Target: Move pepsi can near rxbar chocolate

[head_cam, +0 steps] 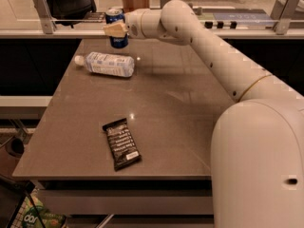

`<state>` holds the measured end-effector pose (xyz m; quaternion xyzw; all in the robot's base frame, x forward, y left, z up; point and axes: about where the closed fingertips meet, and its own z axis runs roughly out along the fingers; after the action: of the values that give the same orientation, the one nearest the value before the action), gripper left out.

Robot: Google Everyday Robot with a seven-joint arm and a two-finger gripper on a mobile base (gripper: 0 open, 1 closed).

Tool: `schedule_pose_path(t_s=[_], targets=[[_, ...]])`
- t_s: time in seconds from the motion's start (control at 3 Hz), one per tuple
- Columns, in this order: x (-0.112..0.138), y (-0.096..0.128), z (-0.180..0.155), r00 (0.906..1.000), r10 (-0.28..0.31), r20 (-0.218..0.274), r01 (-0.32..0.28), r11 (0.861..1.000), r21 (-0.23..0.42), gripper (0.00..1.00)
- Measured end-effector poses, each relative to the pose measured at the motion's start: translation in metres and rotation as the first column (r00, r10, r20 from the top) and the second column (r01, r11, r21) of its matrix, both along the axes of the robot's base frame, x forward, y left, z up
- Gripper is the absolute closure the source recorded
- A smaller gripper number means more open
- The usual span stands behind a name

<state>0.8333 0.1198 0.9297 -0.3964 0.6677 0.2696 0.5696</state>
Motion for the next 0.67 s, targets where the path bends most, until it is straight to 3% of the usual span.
schedule_pose_path(t_s=[0.67], targets=[[-0.027,-0.011,0.046,0.9984,-0.033,0.046,0.035,0.999,-0.034,1.0]])
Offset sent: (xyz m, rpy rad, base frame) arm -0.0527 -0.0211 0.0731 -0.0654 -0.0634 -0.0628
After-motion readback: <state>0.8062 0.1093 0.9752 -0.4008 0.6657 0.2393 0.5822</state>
